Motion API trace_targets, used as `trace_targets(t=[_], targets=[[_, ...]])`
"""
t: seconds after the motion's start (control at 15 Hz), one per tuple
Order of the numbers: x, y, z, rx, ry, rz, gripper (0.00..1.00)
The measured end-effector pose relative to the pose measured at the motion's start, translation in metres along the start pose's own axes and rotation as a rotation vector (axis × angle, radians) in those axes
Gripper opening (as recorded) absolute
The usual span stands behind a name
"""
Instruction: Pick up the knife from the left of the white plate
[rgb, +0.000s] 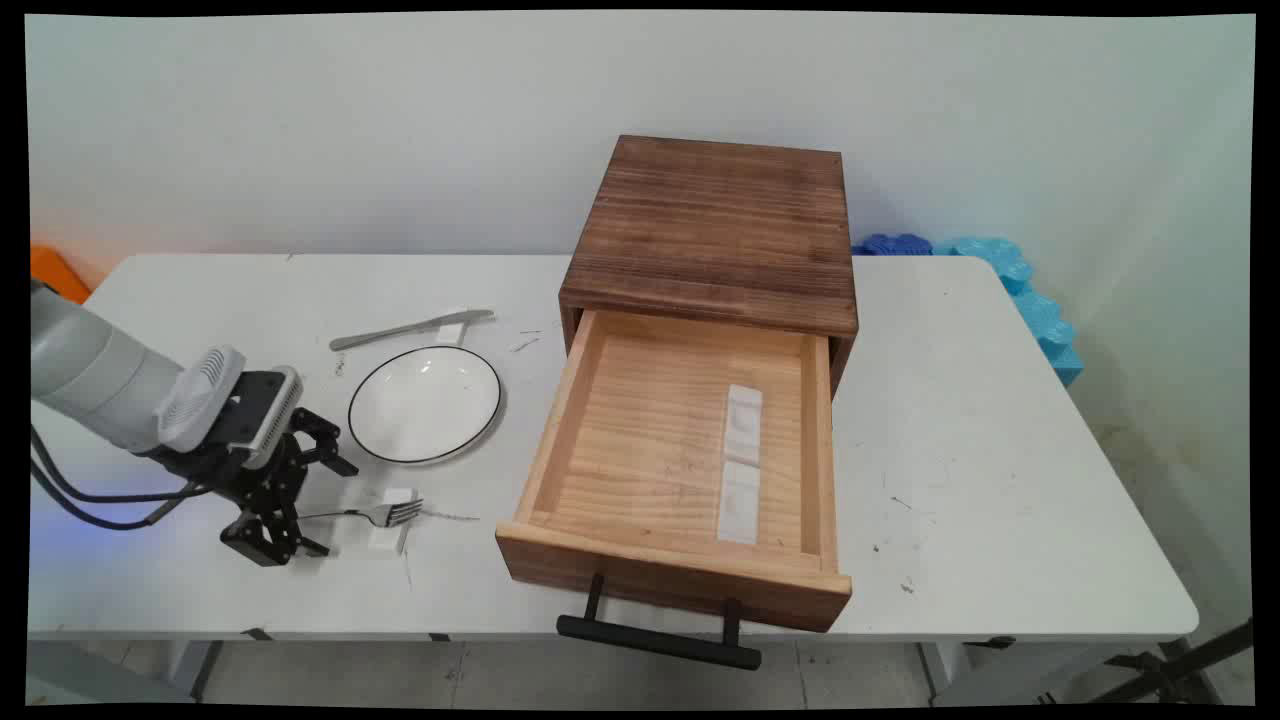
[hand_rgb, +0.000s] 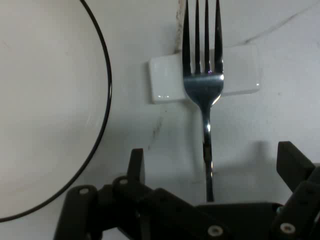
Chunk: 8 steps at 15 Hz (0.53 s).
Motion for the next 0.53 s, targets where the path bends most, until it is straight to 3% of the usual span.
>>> trace_targets(t=[0.33,0.53], targets=[[0.007,0.003,-0.013,0.013,0.017,-0.013,1.00],[0.014,0.002,-0.030,0.026,0.058,-0.046,1.00]])
